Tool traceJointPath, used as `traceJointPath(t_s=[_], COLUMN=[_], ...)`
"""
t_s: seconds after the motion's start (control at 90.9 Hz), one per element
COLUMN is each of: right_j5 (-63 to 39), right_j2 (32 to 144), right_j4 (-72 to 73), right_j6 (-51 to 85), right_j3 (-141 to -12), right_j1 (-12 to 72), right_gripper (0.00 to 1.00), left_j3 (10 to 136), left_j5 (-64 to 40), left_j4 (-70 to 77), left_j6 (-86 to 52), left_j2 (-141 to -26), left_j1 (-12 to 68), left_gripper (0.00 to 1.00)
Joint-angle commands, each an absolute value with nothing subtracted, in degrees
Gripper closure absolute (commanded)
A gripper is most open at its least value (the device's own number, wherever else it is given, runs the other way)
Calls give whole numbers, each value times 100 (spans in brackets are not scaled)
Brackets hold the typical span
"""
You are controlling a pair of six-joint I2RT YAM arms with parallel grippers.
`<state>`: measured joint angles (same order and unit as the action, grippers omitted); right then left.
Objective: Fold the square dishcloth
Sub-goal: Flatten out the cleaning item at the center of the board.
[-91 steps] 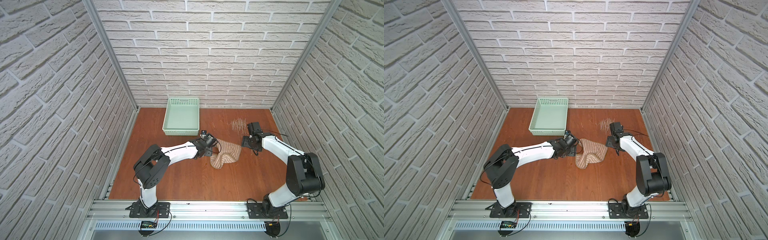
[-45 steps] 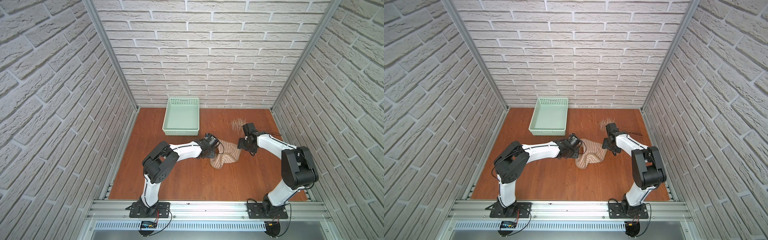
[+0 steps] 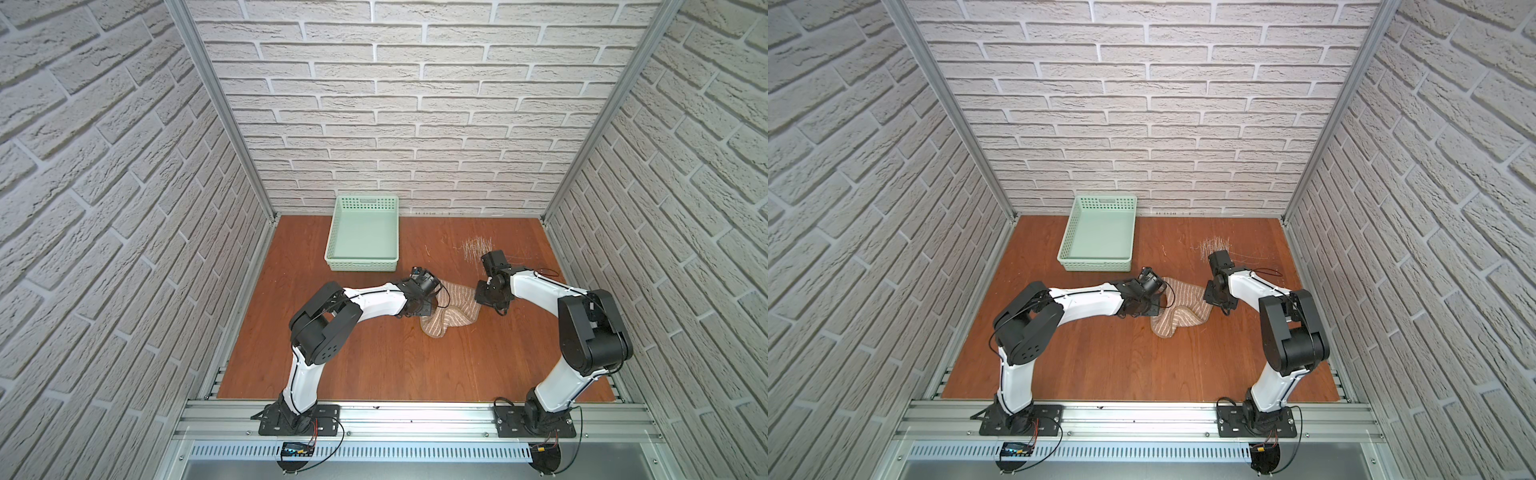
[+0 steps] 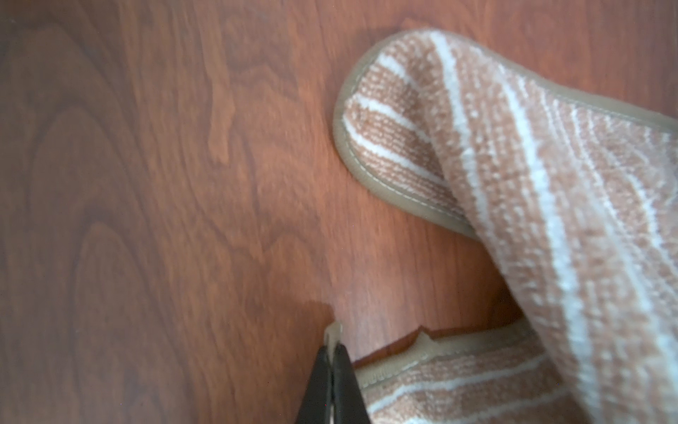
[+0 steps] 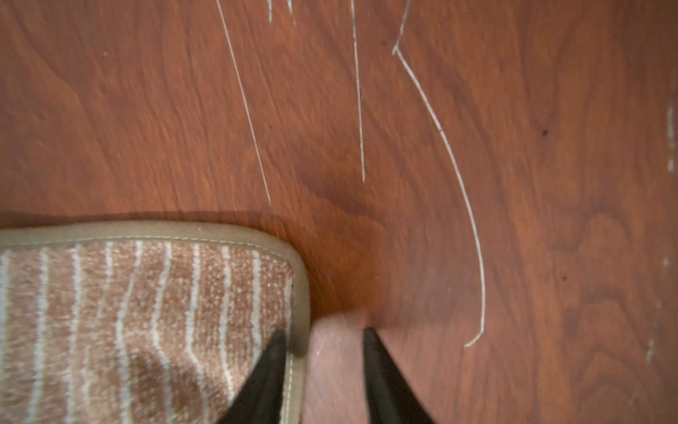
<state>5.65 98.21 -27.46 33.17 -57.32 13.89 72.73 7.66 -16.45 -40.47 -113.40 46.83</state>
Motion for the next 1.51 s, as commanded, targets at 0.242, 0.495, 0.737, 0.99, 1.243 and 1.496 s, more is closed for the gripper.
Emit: traceJointPath(t_s=[0.242,0.495,0.737,0.99,1.243,1.496], right_j5=[1112,1329,776,210,-441,-968], right_j2=[9605,9130,8257,7604,7766,8773], right_j4=[-2890,-3018,-2996,-2808,-2461,-2415], right_j6=[3742,3892,3806,3743,3294,2461], right_j3=[-5464,-5001,-4445,-4526,-4949,-5684], right_j1=[1414,1414,1583,2351,2968,3076], right_gripper=[97,97,90,70,51,40], left_j3=[6313,5724,5292,5056,5152,5115], left_j5=[1342,1979,2538,2681,2858,2874], left_j4=[-1587,-1697,-1567,-1286,-1390,-1379], left_j6=[-4412,-4579,-4708,-4922,-5132,-5325], left_j2=[-10593,-9933,-9412,-9206,-9277,-9275], left_j1=[4315,4144,4131,4246,4421,4433], left_gripper=[100,100,100,100,100,100])
